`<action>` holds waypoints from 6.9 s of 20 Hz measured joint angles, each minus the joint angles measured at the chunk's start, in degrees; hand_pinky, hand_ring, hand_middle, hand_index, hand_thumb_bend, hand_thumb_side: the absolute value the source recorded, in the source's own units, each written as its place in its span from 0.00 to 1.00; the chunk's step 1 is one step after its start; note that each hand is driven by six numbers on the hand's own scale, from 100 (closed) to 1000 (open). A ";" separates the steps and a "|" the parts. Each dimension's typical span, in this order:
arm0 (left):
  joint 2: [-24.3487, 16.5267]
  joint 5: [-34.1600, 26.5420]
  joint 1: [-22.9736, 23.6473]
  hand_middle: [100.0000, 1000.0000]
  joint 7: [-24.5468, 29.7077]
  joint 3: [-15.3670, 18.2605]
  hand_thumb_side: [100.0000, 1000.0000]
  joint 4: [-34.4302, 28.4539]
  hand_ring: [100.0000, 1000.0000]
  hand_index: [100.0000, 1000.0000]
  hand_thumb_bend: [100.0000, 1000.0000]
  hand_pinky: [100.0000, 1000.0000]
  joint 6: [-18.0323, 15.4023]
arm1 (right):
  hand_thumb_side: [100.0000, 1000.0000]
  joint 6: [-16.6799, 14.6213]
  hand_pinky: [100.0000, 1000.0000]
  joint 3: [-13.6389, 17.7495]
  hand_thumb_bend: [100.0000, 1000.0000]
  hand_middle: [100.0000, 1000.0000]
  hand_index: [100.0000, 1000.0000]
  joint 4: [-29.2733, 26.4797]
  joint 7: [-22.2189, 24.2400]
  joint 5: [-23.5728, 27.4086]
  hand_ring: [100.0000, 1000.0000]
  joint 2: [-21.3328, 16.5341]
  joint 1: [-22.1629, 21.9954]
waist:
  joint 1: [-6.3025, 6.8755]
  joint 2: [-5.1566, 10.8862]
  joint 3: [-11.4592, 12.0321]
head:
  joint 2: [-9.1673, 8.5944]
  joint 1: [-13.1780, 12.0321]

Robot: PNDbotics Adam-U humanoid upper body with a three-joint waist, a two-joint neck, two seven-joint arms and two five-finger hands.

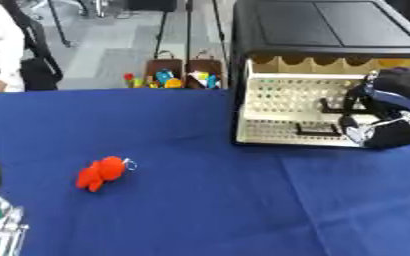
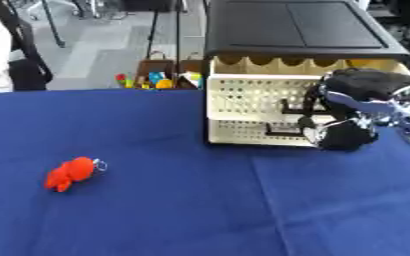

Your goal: Pick up objects from table and place into drawer.

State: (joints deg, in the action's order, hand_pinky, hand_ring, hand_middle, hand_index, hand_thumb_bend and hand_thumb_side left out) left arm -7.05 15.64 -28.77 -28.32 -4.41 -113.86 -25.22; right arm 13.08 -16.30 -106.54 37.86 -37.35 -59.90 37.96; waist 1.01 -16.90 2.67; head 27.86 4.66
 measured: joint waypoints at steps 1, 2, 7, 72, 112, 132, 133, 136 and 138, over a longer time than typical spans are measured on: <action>0.00 0.00 0.00 0.65 0.01 0.00 0.80 0.00 0.67 0.84 0.49 0.47 0.00 | 0.43 0.11 0.00 0.16 0.01 0.18 0.62 -0.51 -0.03 0.20 0.18 -0.17 -0.34 | 0.02 0.00 -0.06 | 0.00 0.00; 0.00 0.00 0.00 0.65 0.01 0.00 0.80 0.00 0.67 0.84 0.49 0.47 0.00 | 0.43 0.21 0.00 0.37 0.01 0.18 0.62 -1.08 -0.01 0.36 0.18 -0.42 -0.71 | 0.06 0.00 -0.09 | 0.00 -0.01; 0.00 -0.01 -0.01 0.65 0.02 0.00 0.80 0.00 0.67 0.84 0.49 0.47 -0.01 | 0.43 0.99 0.00 1.24 0.00 0.17 0.62 -3.92 0.00 1.41 0.18 -1.34 -2.47 | 0.15 0.00 -0.20 | 0.00 -0.16; 0.04 -0.02 -0.43 0.65 0.54 0.01 0.80 0.00 0.68 0.85 0.49 0.48 -0.24 | 0.45 -0.67 0.00 -0.63 0.00 0.17 0.56 -7.30 -1.31 3.13 0.17 -2.70 -2.44 | -0.06 0.23 -0.19 | -0.25 0.14; 0.07 -0.23 -0.42 0.66 0.79 0.00 0.79 0.00 0.68 0.84 0.48 0.48 -0.24 | 0.41 2.10 0.00 -4.33 0.00 0.13 0.49 -7.31 -3.84 -5.27 0.14 -0.79 -1.50 | -0.43 0.35 0.09 | -0.24 0.38; 0.53 -0.45 -0.42 0.65 1.00 -0.02 0.80 0.00 0.68 0.85 0.47 0.48 -0.42 | 0.37 -2.14 0.00 -7.04 0.00 0.13 0.41 -7.30 -15.48 -19.26 0.14 -0.13 -2.92 | -0.41 0.31 0.08 | -0.29 -0.31; 0.53 -0.46 -0.42 0.65 1.02 -0.02 0.80 0.00 0.68 0.85 0.47 0.48 -0.43 | 0.36 -2.10 0.00 -7.16 0.00 0.12 0.41 -7.30 -16.03 -19.87 0.14 0.02 -2.86 | -0.41 0.30 0.08 | -0.29 -0.31; 0.53 -0.46 -0.42 0.65 1.04 -0.02 0.80 0.00 0.68 0.85 0.47 0.48 -0.45 | 0.35 -2.21 0.00 -7.77 0.00 0.12 0.40 -7.30 -17.87 -22.02 0.14 0.21 -2.72 | -0.42 0.24 0.10 | -0.29 -0.31; 0.53 -0.47 -0.42 0.65 1.05 -0.02 0.80 0.00 0.68 0.85 0.47 0.48 -0.46 | 0.34 -2.27 0.00 -8.17 0.00 0.12 0.39 -7.30 -19.19 -23.56 0.13 0.29 -2.72 | -0.42 0.23 0.11 | -0.29 -0.29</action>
State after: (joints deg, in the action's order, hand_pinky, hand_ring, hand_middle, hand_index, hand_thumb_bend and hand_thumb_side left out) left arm -6.52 15.17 -29.20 -27.27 -4.43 -113.86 -25.68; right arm 10.81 -24.47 -113.85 18.68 -60.92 -59.61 35.25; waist 0.59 -16.67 2.77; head 27.57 4.37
